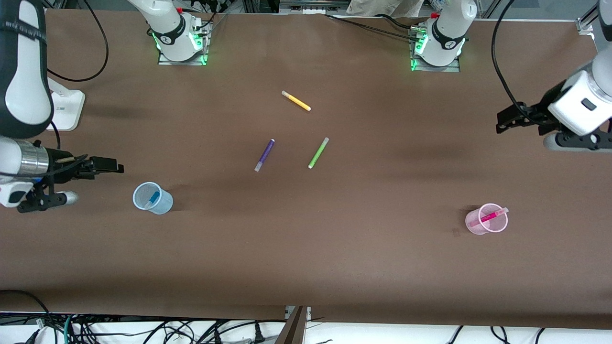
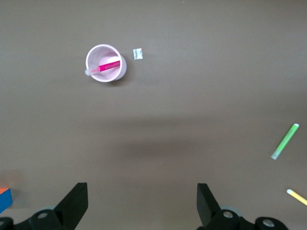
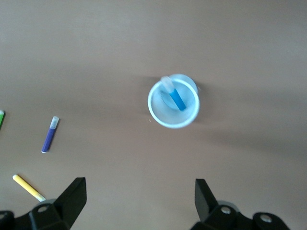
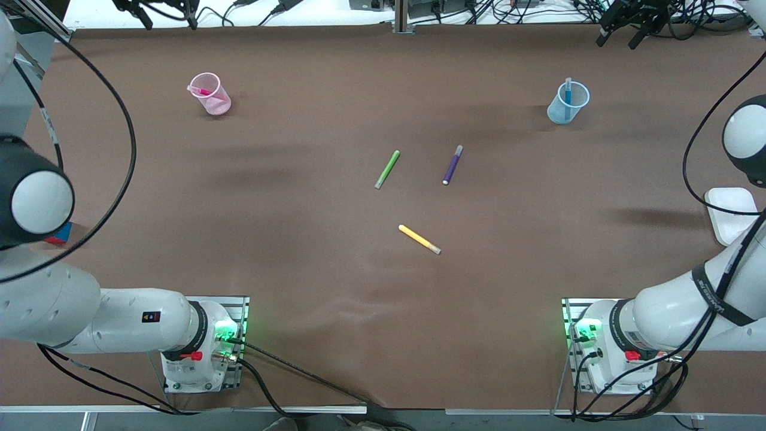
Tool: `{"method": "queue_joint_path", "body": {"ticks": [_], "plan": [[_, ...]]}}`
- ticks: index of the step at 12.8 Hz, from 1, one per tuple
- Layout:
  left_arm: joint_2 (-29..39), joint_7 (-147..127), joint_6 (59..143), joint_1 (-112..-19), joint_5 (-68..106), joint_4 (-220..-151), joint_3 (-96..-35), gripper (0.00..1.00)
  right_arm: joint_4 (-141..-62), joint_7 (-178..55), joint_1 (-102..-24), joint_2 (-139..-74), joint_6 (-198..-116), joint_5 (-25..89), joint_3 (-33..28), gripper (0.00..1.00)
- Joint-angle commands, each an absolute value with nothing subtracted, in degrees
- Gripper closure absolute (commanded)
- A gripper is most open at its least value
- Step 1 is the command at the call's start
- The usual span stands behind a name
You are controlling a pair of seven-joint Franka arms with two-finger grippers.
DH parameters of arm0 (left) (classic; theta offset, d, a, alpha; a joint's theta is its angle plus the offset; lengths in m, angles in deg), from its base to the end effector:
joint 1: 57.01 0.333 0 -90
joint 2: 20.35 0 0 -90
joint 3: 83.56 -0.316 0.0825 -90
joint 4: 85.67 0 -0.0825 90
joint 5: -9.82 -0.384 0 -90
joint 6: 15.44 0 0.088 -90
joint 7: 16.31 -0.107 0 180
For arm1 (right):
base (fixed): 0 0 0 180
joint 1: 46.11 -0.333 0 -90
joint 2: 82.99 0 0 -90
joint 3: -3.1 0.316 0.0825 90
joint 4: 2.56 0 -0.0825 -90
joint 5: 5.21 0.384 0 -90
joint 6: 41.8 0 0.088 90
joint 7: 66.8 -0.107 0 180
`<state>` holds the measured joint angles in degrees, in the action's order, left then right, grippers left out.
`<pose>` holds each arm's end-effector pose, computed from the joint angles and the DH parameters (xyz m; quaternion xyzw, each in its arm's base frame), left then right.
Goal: Place pink and blue markers in matching cups
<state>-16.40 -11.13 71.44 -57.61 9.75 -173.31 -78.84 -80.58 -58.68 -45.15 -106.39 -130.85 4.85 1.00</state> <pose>0.5668 -0.0510 0.6006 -0.9992 0.0012 0.0410 0.0015 0.6575 -0.0122 0.4732 -0.9903 -0.0365 0.0990 0.0900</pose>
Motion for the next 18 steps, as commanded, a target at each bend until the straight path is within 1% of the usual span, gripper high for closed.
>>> {"method": "queue_joint_path", "body": {"ticks": [1,3,6,8,11,12,15,18], "plan": [[-26.4,-11.56,77.19,-60.62,10.44,-187.16,-82.94,0.0,-84.64,-69.13,-44.97,-99.44,-127.68,1.92,2.74,0.0],[-26.16,-11.3,77.11,-56.95,11.13,-186.13,-81.02,0.0,-89.02,-75.13,-44.97,-94.0,-127.58,-0.8,5.2,0.0],[-25.72,-11.39,77.2,-56.13,10.96,-185.69,-79.96,0.0,-96.06,-74.54,-44.53,-86.79,-129.85,-1.16,5.39,0.0],[-25.36,-11.39,77.2,-56.05,10.96,-185.51,-79.87,0.0,-96.43,-74.53,-44.27,-83.8,-129.79,-2.12,5.21,0.0],[-24.57,-11.3,77.11,-56.05,11.05,-184.28,-79.87,0.0,-95.99,-74.53,-44.27,-82.38,-129.52,-4.06,4.86,0.0],[-24.57,-11.3,77.02,-56.05,11.14,-184.2,-79.87,0.0,-95.38,-74.1,-44.18,-82.37,-128.99,-5.02,3.64,0.0],[-23.44,-11.21,76.85,-55.87,11.14,-183.93,-79.96,0.0,-92.92,-74.27,-44.53,-83.51,-124.7,-5.29,2.66,0.0],[-22.81,-11.21,75.18,-55.78,11.14,-183.23,-79.87,0.0,-91.6,-74.09,-44.27,-84.22,-124.51,-5.29,2.66,0.0]]}}
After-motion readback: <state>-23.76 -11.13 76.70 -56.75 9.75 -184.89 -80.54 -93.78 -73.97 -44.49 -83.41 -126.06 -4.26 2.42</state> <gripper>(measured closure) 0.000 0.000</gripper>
